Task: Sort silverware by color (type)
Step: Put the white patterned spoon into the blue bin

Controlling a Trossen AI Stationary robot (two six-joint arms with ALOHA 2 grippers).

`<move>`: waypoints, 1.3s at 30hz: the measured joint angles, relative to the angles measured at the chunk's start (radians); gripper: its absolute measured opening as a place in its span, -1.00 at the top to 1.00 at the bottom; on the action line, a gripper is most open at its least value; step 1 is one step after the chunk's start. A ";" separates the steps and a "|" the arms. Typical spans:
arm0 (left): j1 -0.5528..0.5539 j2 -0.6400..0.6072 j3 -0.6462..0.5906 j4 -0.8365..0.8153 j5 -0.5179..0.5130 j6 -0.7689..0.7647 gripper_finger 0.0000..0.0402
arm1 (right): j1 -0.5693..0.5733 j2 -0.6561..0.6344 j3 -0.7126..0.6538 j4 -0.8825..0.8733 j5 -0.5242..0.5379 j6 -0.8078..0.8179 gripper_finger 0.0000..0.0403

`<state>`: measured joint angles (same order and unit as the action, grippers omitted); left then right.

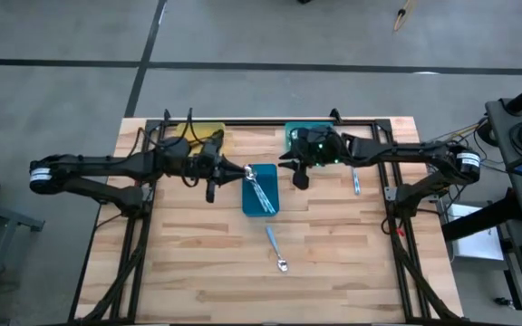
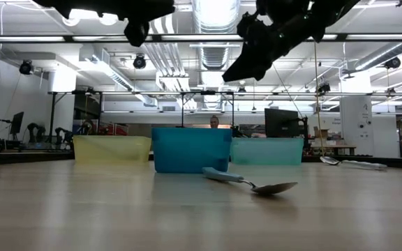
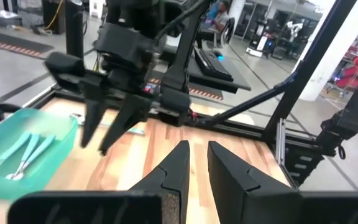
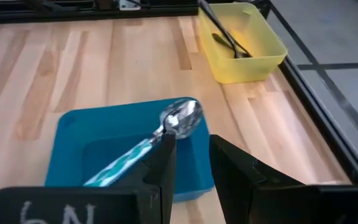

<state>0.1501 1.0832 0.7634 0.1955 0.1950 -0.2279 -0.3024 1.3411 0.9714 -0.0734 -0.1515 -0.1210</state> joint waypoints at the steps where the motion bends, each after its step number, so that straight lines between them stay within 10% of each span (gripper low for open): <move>1: -0.001 -0.014 0.000 -0.019 -0.002 0.000 0.80 | 0.013 0.000 0.000 0.000 0.006 0.006 0.57; 39: -0.135 -0.254 -0.142 -0.098 -0.291 0.127 0.80 | 0.128 -0.004 0.154 -0.765 0.083 0.494 0.57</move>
<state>0.0147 0.8296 0.6212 0.0971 -0.0963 -0.1014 -0.1745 1.3369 1.1259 -0.8382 -0.0685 0.3734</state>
